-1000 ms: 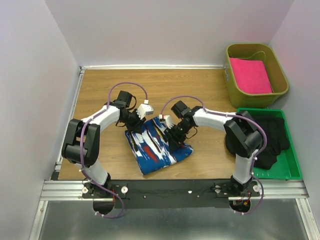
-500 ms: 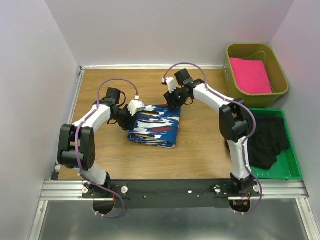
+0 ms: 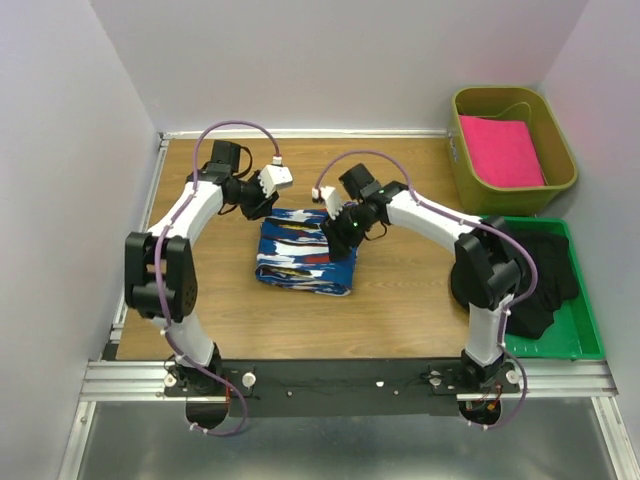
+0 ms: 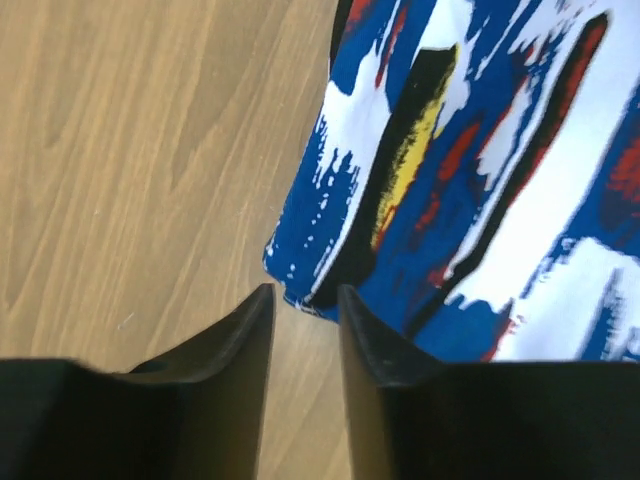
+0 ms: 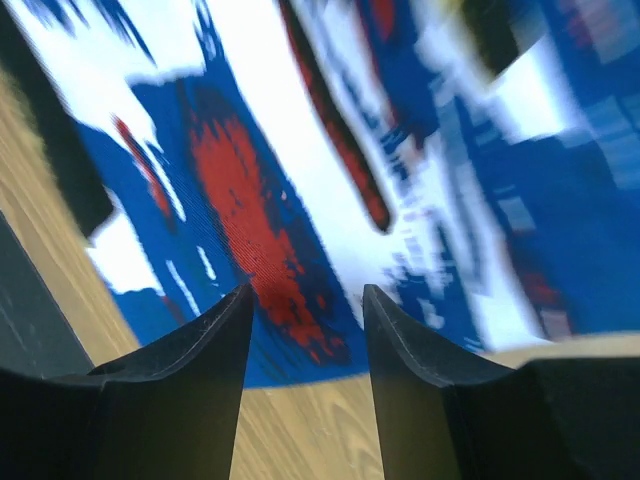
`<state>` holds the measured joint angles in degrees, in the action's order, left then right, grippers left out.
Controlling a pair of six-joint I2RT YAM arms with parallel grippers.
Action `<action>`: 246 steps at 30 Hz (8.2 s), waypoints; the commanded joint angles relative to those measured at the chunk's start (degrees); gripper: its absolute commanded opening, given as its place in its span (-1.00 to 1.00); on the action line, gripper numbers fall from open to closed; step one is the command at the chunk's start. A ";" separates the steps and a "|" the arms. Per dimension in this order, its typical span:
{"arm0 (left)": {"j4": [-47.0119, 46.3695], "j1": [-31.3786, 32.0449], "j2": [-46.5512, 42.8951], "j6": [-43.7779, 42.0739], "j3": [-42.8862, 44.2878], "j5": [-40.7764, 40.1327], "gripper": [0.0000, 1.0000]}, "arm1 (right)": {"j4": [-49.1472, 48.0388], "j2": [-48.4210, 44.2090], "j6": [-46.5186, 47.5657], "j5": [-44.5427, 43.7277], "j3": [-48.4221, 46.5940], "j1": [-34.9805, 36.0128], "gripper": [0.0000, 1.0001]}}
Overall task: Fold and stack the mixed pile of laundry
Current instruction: Fold the trousers at the center of the board, then move the trousers to the corner of the board, then pick up the shorts from the bin, then place the shorts at the center of the board.
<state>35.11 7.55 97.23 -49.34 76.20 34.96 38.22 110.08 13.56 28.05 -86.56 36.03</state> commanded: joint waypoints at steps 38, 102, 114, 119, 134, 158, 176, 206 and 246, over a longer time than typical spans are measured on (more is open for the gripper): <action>-15.78 -7.10 11.19 48.02 -25.32 25.43 -0.45 | -26.09 14.10 -36.33 31.88 19.94 -1.58 -0.07; -18.60 27.16 36.70 12.68 32.32 -23.98 -0.57 | -2.09 -13.23 -14.09 10.62 7.38 -38.58 0.82; -13.33 27.17 48.13 17.79 54.21 -23.35 -0.57 | 0.10 -15.60 -12.60 7.63 1.14 -39.28 0.82; -11.73 27.16 43.41 20.42 55.91 -19.17 0.00 | 7.36 -17.36 -8.83 4.91 -6.92 -39.63 0.84; -2.42 27.08 -5.54 19.19 16.37 -0.95 0.59 | 27.11 -43.01 10.51 -32.34 20.06 -45.06 0.91; -2.42 27.17 -20.76 22.89 -0.97 -4.55 0.59 | -4.64 -17.98 28.97 -36.58 17.23 -70.92 0.50; -1.71 27.17 -19.89 23.33 -2.11 -5.34 0.59 | -2.36 -6.46 34.78 -23.75 8.61 -70.31 0.56; -5.40 16.64 -26.12 27.01 -7.73 -2.38 0.60 | 25.50 -25.35 24.97 -1.45 -17.21 -54.44 -0.99; -0.30 -7.65 -14.53 9.61 -7.83 3.63 0.51 | 15.57 -45.75 21.77 -14.08 30.76 -24.87 0.85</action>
<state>34.06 -5.52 80.23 -34.68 68.51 42.24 45.84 67.29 29.71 8.60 -50.87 11.25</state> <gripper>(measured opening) 0.772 0.922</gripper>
